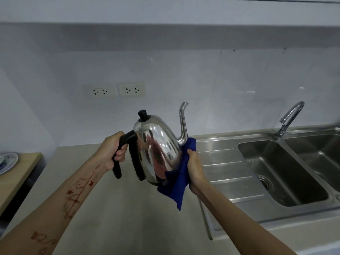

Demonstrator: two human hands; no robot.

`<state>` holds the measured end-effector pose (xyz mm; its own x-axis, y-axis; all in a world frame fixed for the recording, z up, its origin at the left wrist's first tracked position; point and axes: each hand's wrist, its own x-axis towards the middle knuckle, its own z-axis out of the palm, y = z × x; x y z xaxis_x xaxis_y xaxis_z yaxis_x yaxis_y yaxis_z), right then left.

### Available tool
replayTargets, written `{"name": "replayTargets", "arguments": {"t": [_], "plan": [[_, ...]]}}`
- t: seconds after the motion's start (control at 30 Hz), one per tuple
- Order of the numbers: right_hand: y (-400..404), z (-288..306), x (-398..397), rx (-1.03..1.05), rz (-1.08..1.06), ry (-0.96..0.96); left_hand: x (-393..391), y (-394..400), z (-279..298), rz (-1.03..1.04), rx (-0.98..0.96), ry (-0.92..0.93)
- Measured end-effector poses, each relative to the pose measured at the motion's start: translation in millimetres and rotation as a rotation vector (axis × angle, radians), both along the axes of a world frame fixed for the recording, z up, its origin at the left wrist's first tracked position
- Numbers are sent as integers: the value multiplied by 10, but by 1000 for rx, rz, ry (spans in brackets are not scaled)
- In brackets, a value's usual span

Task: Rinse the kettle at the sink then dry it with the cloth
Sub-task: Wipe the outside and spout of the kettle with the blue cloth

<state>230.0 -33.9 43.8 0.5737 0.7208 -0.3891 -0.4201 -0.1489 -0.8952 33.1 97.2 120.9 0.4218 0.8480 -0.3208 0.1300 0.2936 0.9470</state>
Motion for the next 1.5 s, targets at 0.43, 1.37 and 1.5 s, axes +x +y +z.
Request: {"name": "replayTargets", "arguments": {"t": [0.43,1.37,1.5], "plan": [[137,431,148,56,-103,96,11,-185,-243,24,50,154],[-248,277,803,176,416,-2421,93,-318,-108,-35,105,142],[-264,369,797,122,323,-2364,86,-340,-128,-35,77,131]]}}
